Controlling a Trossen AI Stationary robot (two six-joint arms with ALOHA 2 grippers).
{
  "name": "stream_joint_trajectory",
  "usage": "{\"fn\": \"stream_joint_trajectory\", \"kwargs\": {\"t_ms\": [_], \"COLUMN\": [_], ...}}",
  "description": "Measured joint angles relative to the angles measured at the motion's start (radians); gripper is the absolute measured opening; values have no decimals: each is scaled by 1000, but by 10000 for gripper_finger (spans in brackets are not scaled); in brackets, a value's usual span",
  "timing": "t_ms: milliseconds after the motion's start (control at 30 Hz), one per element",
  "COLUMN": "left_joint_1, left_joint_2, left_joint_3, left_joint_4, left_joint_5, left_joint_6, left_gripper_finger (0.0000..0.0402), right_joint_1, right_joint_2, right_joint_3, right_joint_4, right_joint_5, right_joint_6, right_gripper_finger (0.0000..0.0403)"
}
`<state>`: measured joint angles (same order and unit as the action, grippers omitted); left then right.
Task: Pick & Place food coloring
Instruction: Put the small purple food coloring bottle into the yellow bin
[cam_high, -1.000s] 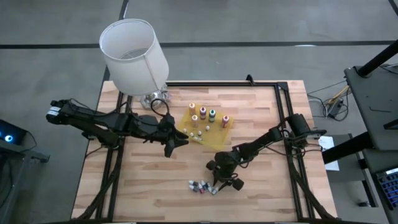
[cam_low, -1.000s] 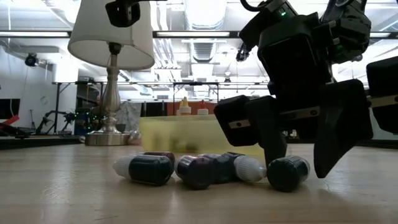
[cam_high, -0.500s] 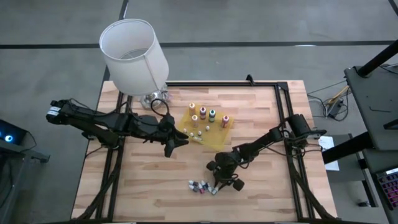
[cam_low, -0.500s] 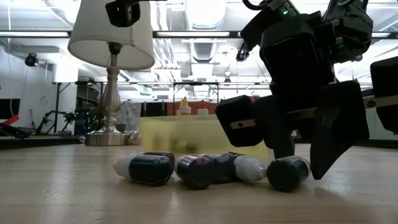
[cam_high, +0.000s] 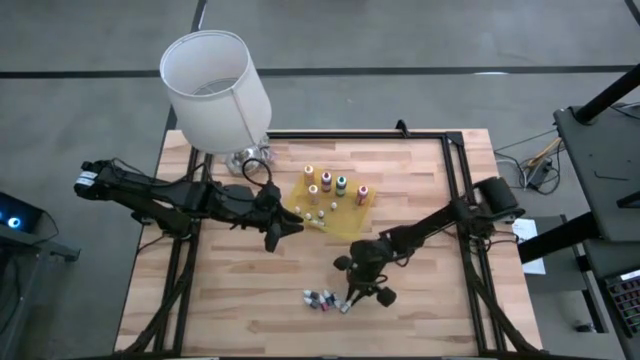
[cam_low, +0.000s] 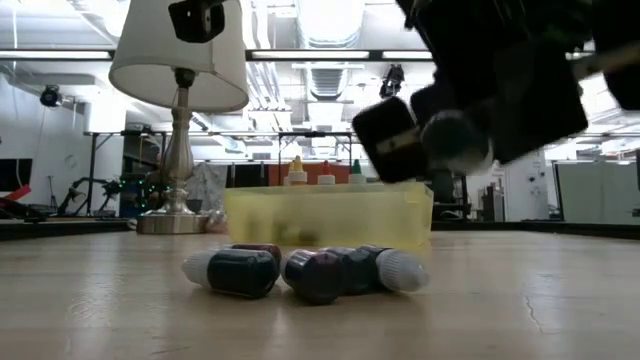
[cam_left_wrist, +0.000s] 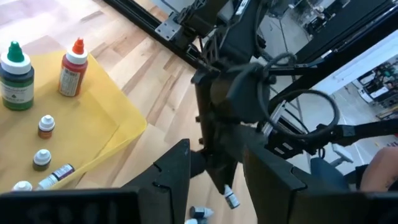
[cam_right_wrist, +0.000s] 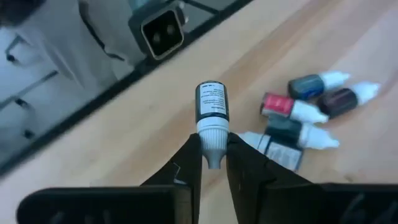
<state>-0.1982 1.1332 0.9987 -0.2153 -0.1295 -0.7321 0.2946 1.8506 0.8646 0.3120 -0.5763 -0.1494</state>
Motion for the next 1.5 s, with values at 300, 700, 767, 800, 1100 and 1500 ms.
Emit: {"fn": "stream_joint_trajectory", "kwargs": {"t_ms": [300,700,767,800,1100,1500], "left_joint_1": [0,2,2,2,2,0], "left_joint_2": [0,-1,-1,-2,-18,-133], "left_joint_3": [39,50,50,50,77,77], "left_joint_4": [-1,-3,-2,-2,-4,-108], "left_joint_5": [0,0,-1,0,0,-95], "left_joint_6": [16,51,49,48,110,265], "left_gripper_finger": [119,119,119,119,119,119], "right_joint_1": [0,-77,-94,-101,-163,-234], "right_joint_2": [-286,-639,-664,-669,-575,-317], "right_joint_3": [0,1,13,30,347,672], "right_joint_4": [-314,-639,-688,-720,-1185,-1454], "right_joint_5": [203,375,375,377,381,378], "right_joint_6": [149,569,621,641,598,532], "right_gripper_finger": [48,48,48,48,48,48]}}
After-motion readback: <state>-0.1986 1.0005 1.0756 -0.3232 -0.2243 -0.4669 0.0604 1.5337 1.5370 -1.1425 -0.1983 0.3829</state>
